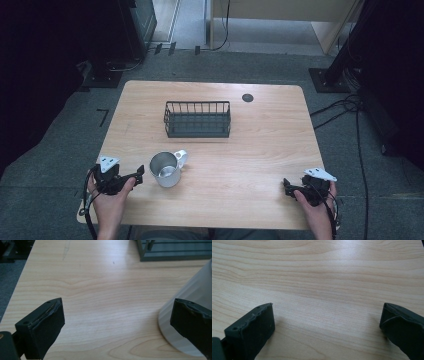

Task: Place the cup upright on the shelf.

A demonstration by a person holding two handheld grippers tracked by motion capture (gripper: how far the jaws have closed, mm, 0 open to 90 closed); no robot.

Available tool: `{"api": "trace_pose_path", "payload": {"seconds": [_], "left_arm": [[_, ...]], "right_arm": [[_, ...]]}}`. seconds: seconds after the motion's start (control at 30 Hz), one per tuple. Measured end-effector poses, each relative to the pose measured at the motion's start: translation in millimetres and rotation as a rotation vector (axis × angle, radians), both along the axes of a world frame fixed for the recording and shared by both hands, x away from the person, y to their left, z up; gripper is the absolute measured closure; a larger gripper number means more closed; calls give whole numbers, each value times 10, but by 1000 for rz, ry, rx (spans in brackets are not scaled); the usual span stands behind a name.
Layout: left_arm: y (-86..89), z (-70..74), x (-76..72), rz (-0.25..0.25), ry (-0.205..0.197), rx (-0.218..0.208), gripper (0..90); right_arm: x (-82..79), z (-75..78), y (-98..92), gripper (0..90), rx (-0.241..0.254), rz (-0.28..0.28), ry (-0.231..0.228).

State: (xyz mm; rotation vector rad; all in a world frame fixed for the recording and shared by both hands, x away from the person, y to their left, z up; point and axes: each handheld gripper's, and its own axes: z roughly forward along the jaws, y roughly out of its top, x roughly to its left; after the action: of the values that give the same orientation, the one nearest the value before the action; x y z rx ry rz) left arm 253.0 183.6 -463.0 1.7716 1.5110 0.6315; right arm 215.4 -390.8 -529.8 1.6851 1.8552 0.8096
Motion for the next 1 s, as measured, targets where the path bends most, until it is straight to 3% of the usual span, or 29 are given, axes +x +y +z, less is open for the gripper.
{"api": "trace_pose_path", "payload": {"seconds": [0.27, 0.33, 0.4, 0.5, 0.63, 0.9, 1.0], "left_arm": [[-165, 214, 17, -30, -44, -18, 0], [-197, 269, 14, -60, -67, -48, 0], [-240, 317, 19, -57, -78, -32, 0], [-287, 374, 11, -67, -90, -51, 0], [-356, 414, -14, -91, -92, -58, 0], [-684, 393, -89, -181, -74, -49, 0], [-736, 396, -112, -152, -78, -47, 0]], "right_arm": [[0, 0, 0, 0, 0, 0, 0], [0, 0, 0, 0, 0, 0, 0], [0, 0, 0, 0, 1, 0, 0], [0, 0, 0, 0, 0, 0, 0], [0, 0, 0, 0, 0, 0, 0], [0, 0, 0, 0, 1, 0, 0], [0, 0, 0, 0, 1, 0, 0]]}}
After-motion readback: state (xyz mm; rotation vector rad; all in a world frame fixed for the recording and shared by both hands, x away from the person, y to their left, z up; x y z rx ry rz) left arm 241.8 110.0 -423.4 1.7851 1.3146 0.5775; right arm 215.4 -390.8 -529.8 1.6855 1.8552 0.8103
